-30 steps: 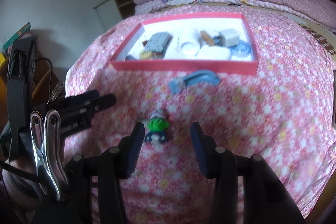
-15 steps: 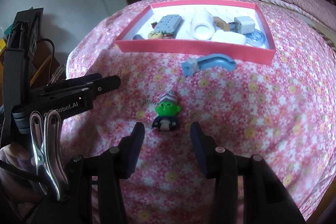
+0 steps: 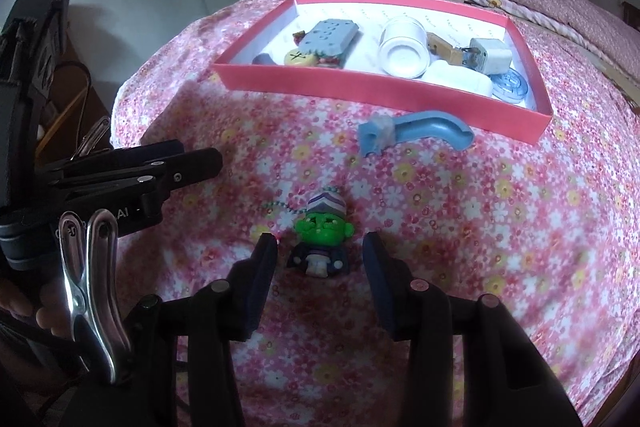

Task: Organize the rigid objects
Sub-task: 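Grasp the green figurine with the right tool while the left tool grasps the blue hook piece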

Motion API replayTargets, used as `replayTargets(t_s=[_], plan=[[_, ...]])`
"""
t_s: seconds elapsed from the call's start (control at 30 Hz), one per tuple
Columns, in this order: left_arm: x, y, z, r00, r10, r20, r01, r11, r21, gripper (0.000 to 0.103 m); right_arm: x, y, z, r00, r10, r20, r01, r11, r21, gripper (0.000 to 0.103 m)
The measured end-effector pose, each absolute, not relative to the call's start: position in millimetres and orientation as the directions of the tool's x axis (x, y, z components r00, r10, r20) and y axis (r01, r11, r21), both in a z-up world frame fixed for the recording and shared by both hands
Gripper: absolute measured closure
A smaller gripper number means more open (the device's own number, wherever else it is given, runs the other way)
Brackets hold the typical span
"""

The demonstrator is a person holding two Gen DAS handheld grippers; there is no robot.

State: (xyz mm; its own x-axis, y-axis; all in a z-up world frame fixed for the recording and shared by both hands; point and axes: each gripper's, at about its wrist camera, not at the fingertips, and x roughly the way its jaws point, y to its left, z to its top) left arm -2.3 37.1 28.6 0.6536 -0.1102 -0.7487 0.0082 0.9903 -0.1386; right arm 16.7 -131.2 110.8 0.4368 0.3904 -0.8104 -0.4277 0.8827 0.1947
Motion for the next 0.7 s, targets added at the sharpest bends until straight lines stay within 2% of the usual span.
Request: replayTargets(t_s=[0.1,0.17,0.7], plan=[[-2,36,28,0.652,-0.109,-0.75,0.007,0.99,-0.138,0.052,16,-128,110,0.452,0.369,-0.812,-0.432,0.887,0.162,0.068],[-2,36,28,0.652,-0.109,-0.75,0.009,0.991,-0.136,0.052,15,-128,109,0.457,0.365,-0.811,-0.435,0.887,0.154,0.072],[3,18,37,0.664,-0.129,-0.736,0.041,0.99,-0.136,0.052,19,-171,120,0.502,0.358,-0.787,-0.355,0.915,0.19,0.072]])
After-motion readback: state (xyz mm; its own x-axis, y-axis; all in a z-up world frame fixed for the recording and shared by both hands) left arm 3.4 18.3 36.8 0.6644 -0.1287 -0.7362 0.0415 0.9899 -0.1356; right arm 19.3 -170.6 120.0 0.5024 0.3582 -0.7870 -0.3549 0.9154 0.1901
